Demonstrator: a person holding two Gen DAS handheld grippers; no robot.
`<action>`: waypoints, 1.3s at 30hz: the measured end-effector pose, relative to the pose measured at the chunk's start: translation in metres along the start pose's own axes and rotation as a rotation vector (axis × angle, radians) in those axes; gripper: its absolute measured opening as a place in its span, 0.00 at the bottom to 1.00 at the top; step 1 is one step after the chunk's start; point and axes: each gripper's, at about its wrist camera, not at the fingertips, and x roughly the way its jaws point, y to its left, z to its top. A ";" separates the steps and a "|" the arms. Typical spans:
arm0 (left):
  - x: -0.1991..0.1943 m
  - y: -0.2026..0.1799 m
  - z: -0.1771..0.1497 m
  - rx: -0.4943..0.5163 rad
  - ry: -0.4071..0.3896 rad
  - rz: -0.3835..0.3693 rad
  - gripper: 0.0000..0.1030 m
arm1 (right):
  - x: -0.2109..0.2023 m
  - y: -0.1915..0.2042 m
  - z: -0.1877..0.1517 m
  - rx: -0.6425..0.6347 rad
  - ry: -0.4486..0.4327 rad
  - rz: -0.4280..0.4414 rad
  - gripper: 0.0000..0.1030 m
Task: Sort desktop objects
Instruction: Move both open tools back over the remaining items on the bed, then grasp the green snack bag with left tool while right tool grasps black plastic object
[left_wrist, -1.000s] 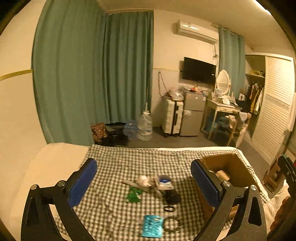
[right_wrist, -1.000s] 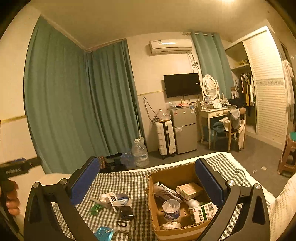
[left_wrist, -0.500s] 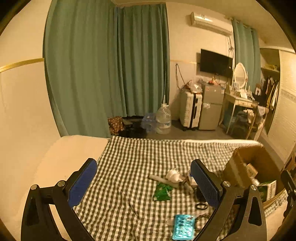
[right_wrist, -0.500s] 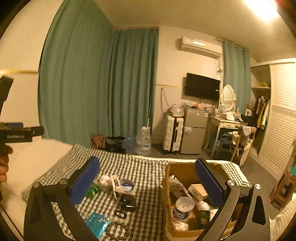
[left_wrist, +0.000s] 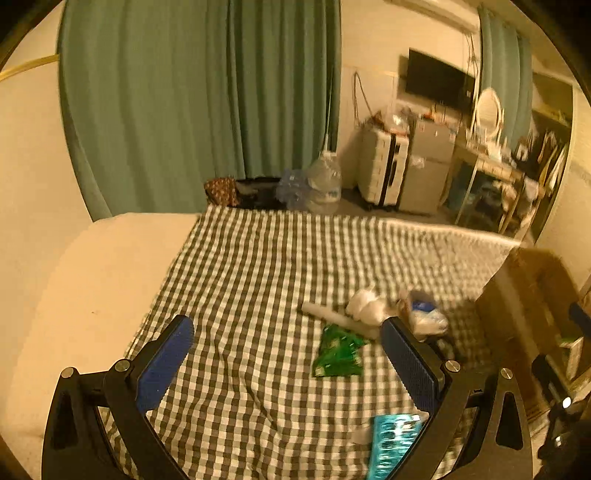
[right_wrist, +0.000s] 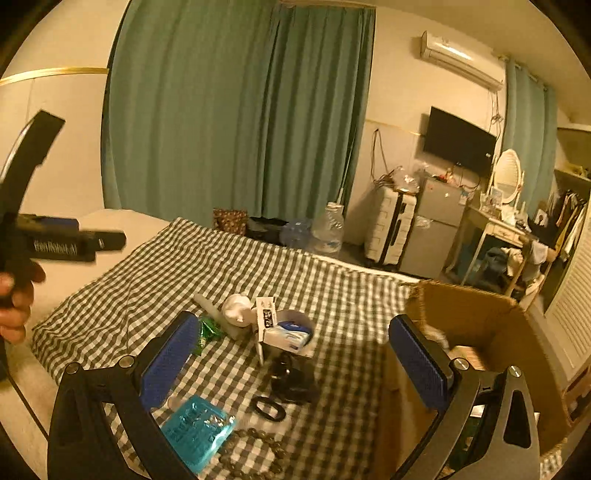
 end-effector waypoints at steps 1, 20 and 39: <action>0.007 -0.003 -0.002 0.008 0.010 0.006 1.00 | 0.008 0.000 -0.002 0.001 0.013 0.003 1.00; 0.140 -0.057 -0.045 0.146 0.238 -0.003 1.00 | 0.141 -0.023 -0.063 0.088 0.331 0.056 0.68; 0.132 -0.056 -0.051 0.078 0.297 -0.084 0.07 | 0.149 -0.026 -0.073 0.153 0.400 0.097 0.45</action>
